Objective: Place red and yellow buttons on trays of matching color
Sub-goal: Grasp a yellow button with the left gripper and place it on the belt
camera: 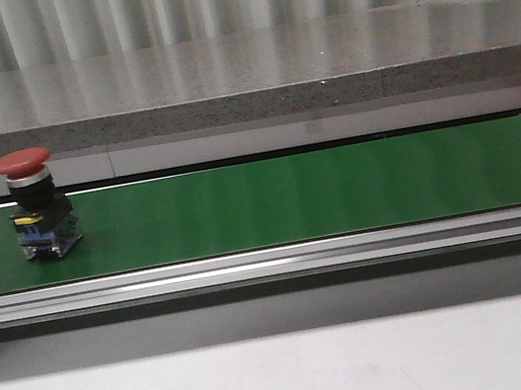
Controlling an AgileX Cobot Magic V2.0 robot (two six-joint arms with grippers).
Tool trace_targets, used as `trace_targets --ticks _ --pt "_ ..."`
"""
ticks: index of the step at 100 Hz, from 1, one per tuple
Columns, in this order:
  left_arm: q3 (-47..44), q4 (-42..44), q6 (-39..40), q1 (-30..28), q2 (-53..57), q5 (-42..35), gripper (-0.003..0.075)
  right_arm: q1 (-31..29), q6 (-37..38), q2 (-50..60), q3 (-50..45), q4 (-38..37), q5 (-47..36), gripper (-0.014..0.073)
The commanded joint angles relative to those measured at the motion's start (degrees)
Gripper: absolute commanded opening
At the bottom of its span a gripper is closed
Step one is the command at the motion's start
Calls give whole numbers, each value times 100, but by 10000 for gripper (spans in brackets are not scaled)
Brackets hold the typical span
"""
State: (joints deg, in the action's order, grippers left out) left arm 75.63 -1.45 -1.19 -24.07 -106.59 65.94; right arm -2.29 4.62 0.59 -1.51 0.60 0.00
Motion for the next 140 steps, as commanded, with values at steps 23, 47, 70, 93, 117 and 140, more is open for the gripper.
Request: trace_targets --ticks 23,47,70,93,117,140 --pt "141 -22 -4 -15 710 -54 217 -27 13 93 -14 -60 -479 -66" --pt "141 -6 -14 115 1535 -54 217 -27 13 93 -14 -60 -479 -66" --pt "141 5 -27 556 1896 7 217 -27 13 93 -14 -60 -479 -66" --pt "141 5 -27 1140 1873 -69 217 -27 13 93 -14 -60 -479 -66" --pt "141 -28 -27 1323 1629 -96 217 -27 13 93 -14 -60 -479 -66" --pt "141 -121 -37 1323 1455 -96 257 -27 13 93 -14 -60 -479 -66"
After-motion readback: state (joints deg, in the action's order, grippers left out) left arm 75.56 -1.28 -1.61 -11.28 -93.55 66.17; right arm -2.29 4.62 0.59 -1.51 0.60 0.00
